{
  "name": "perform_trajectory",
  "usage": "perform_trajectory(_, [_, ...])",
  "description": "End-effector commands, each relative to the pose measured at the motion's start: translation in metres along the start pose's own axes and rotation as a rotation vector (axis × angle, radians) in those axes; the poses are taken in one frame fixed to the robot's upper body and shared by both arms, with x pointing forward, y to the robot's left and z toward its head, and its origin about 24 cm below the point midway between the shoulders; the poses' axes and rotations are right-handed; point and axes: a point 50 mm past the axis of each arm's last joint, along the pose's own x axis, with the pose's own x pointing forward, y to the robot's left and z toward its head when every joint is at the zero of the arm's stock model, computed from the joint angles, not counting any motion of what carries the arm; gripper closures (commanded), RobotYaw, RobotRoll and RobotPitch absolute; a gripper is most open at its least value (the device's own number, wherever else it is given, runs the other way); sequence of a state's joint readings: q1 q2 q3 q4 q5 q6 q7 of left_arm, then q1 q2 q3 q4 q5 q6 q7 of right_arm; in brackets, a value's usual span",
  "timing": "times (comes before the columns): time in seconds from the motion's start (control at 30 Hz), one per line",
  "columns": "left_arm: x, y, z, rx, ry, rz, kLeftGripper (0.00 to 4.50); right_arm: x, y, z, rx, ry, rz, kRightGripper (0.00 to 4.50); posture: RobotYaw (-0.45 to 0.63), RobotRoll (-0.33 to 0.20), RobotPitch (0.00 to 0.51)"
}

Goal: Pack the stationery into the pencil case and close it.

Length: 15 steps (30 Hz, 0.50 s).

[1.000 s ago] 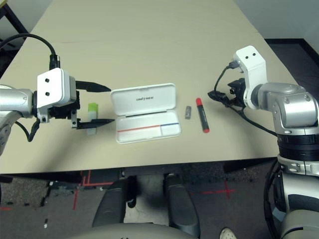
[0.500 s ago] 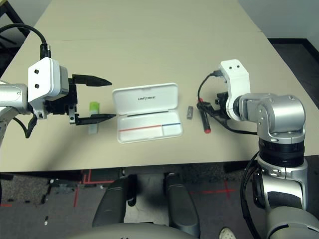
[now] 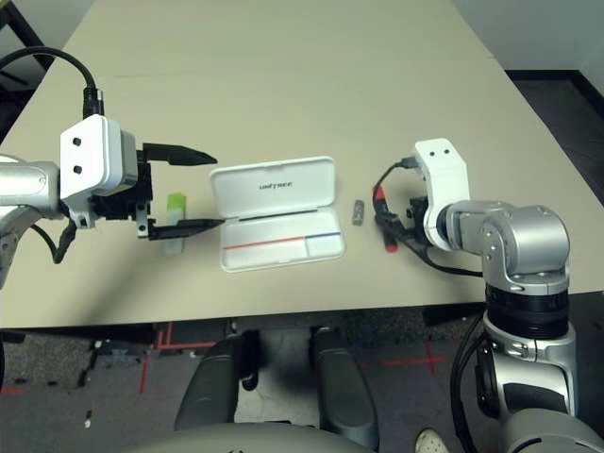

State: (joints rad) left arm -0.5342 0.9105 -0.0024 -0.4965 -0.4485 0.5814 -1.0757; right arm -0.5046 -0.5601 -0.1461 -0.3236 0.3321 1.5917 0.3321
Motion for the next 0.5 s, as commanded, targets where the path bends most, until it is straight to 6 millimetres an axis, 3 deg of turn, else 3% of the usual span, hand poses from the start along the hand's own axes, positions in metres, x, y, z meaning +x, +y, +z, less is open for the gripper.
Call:
perform_trajectory(0.03, [0.002, -0.004, 0.001, 0.004, -0.004, -0.015, 0.04, 0.01, 0.0, -0.013, 0.013, 0.06, -0.003, 0.0, 0.0, 0.0, 0.215])
perform_trajectory(0.23, [0.002, -0.005, 0.001, 0.003, -0.002, -0.013, 0.04, 0.016, -0.002, -0.018, 0.014, 0.067, -0.013, 0.0, 0.01, 0.0, 0.215])
perform_trajectory(0.33, [0.002, -0.006, 0.001, 0.002, -0.001, -0.014, 0.0, 0.017, -0.006, -0.019, 0.012, 0.064, -0.022, 0.58, 0.01, 0.0, 0.215])
perform_trajectory(0.5, [0.002, -0.007, 0.0, 0.0, -0.001, -0.016, 0.0, 0.017, -0.013, -0.018, 0.011, 0.061, -0.041, 2.44, 0.01, 0.0, 0.214])
